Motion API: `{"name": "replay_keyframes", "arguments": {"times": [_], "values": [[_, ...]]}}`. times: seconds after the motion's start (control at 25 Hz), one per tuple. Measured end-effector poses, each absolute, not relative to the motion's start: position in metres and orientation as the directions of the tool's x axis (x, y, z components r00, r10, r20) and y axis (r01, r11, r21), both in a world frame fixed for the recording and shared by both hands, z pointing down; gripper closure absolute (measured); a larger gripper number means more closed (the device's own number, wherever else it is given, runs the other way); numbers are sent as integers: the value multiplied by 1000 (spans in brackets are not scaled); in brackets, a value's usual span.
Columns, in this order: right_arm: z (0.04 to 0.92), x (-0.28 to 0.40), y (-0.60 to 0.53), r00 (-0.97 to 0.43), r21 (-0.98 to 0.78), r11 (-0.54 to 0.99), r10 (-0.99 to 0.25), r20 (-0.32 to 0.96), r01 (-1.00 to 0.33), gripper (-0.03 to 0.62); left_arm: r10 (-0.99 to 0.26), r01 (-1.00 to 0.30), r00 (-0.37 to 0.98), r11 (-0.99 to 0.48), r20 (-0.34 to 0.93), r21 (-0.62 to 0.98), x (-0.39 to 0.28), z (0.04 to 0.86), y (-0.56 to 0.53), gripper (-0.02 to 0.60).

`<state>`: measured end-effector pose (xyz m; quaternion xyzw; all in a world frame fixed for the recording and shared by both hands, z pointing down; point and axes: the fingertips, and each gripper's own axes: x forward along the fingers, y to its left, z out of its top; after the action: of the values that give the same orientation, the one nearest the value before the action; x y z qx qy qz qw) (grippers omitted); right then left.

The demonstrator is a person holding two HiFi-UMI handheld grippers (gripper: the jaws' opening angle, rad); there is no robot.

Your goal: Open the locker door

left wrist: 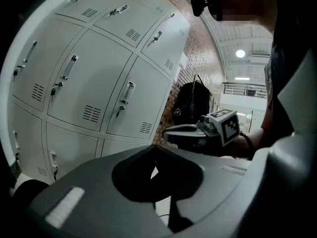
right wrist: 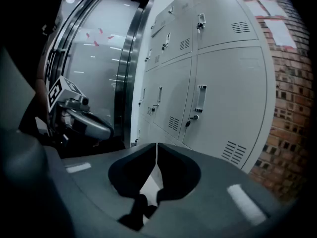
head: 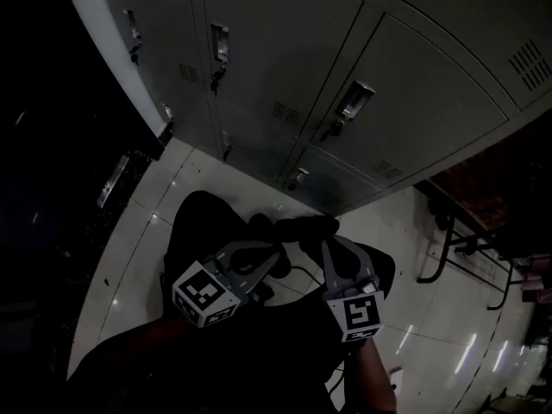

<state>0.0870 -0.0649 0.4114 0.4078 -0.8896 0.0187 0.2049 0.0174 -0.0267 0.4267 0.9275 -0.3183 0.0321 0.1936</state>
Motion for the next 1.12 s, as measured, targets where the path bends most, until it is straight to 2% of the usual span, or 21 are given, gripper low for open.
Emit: {"name": "replay_keyframes", "arguments": {"times": [0.28,0.44,0.56,0.68,0.76,0.84,1.04,1.12], "values": [[409,74,-118,-547,277,668,-733,404,-691,565,-585,-598,797,-732,151,326,6,419,-50,569],[410,69,-163,-440,509,621,-783,439,-596,540,-590,-601,794,-728,146,330,3,418,-54,571],[409,69,-206,-298,737,518,-855,425,-435,522,-595,-605,790,-721,145,337,0,418,-53,570],[405,69,-245,-143,919,361,-929,340,-156,502,-605,-613,783,-712,143,342,-5,413,-53,570],[409,70,-264,-72,952,305,-950,305,9,484,-615,-622,775,-702,145,348,-10,414,-53,570],[417,74,-277,-18,950,299,-953,302,93,473,-625,-631,767,-692,147,352,-15,414,-54,569],[428,77,-293,44,943,295,-955,292,156,465,-630,-637,762,-686,151,351,-22,416,-54,569],[426,73,-296,42,947,271,-963,268,172,521,-628,-635,763,-688,150,352,-21,417,-53,571]]}}
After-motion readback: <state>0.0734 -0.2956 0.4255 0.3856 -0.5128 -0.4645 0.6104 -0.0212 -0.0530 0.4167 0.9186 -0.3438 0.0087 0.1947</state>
